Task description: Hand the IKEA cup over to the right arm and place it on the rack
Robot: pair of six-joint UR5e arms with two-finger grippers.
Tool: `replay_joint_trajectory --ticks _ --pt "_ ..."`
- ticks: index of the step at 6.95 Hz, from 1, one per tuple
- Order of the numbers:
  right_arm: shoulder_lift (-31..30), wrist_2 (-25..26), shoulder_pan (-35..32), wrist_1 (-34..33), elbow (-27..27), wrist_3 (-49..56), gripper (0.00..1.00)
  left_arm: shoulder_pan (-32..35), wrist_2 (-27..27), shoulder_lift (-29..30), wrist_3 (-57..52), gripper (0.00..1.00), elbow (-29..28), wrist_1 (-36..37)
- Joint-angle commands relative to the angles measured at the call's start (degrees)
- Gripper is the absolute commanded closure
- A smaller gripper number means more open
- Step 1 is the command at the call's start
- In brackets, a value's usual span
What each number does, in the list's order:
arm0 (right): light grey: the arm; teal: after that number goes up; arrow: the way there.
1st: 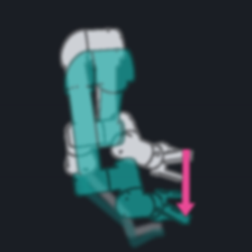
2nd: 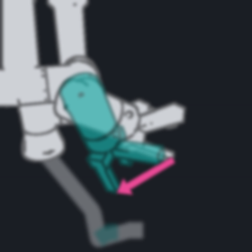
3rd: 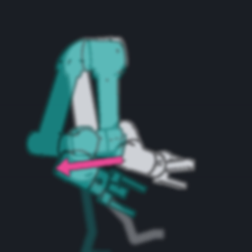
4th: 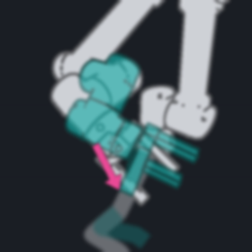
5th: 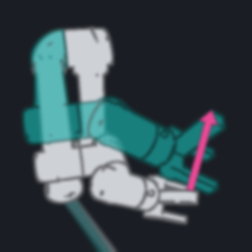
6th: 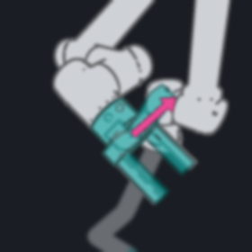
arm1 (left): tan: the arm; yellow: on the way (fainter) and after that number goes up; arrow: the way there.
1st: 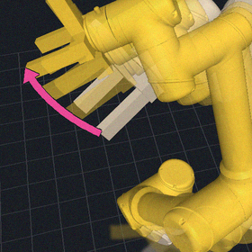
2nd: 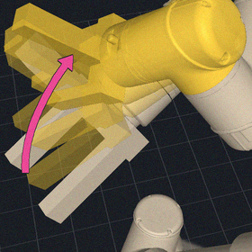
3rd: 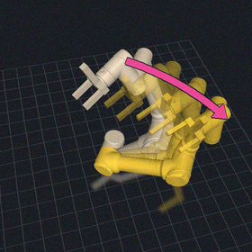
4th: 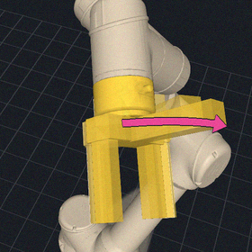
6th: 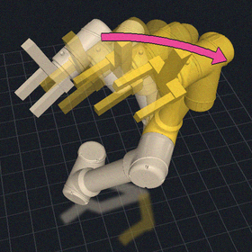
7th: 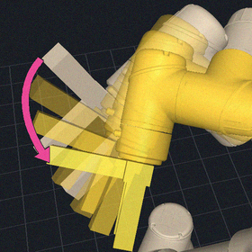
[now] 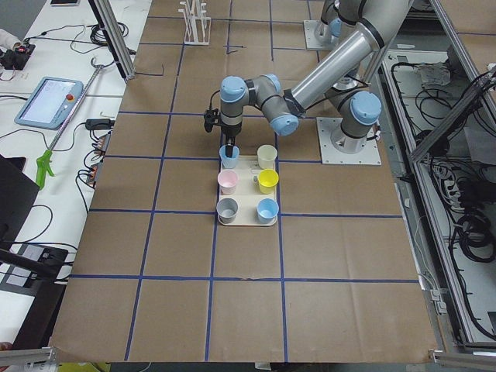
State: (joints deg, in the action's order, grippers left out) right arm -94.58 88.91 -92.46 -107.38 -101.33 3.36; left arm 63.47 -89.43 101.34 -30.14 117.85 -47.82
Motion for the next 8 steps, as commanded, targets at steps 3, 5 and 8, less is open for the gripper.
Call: replay_joint_trajectory --ticks 3,5,8 --pt "1.15 -2.87 0.00 -5.20 -1.23 -9.32 0.00 -0.10 -0.22 0.26 0.07 0.69 0.10 -0.60" --pt "1.51 -5.67 0.17 -5.47 -1.32 -17.98 0.00 -0.45 0.13 0.26 0.17 1.00 0.02 -0.69" --pt "1.77 -11.82 0.17 -11.07 -1.50 -27.59 0.00 -0.36 0.13 -2.28 0.60 1.00 -2.26 -2.61"
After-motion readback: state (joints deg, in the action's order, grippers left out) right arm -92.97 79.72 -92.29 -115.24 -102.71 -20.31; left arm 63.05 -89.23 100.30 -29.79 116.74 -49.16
